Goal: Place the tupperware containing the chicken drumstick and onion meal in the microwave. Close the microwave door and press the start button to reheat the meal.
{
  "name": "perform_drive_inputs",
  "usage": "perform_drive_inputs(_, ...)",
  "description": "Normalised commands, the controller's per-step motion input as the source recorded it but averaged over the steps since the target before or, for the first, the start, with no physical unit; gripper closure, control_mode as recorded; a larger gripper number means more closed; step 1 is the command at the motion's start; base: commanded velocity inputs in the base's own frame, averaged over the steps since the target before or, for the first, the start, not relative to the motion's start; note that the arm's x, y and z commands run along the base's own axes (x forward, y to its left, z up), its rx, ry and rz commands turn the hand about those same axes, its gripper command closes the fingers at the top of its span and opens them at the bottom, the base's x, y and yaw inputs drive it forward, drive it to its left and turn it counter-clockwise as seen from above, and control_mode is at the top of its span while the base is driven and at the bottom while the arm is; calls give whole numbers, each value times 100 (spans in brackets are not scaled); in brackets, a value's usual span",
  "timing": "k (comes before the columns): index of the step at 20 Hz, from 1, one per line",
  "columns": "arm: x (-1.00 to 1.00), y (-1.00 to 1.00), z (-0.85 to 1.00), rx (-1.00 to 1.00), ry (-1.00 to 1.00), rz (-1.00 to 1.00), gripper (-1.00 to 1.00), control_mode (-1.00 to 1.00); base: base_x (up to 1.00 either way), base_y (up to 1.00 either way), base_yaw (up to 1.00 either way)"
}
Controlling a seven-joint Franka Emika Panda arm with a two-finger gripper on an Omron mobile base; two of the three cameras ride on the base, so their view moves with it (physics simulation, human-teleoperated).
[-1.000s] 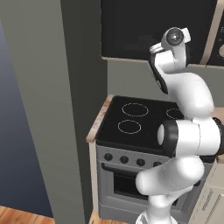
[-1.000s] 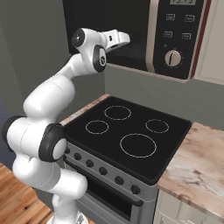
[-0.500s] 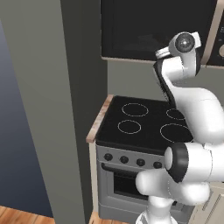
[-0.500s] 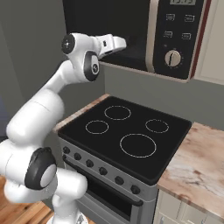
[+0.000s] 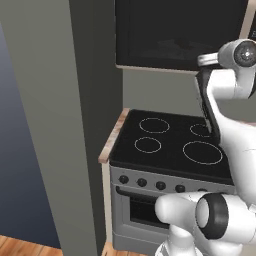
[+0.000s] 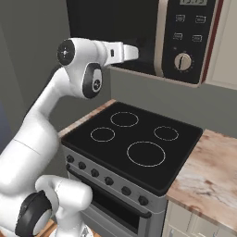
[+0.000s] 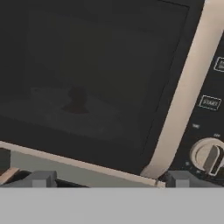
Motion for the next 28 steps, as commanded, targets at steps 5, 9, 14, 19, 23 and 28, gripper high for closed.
perform_drive_inputs(5,-61,-70,48,29,0,-1,-100,-100,0,0,0)
perform_drive_inputs(9,-37,-79,9,25,-1,0,-100,-100,0,0,0)
perform_drive_inputs(14,-27,-55,0,12,-1,-7,-100,-100,0,0,0)
perform_drive_inputs(19,-1,-11,0,6,-4,-7,100,-100,0,0,0)
perform_drive_inputs(23,0,0,0,4,-7,-2,100,-100,0,0,0)
perform_drive_inputs(28,17,-2,-11,10,-2,-3,100,-100,0,0,0)
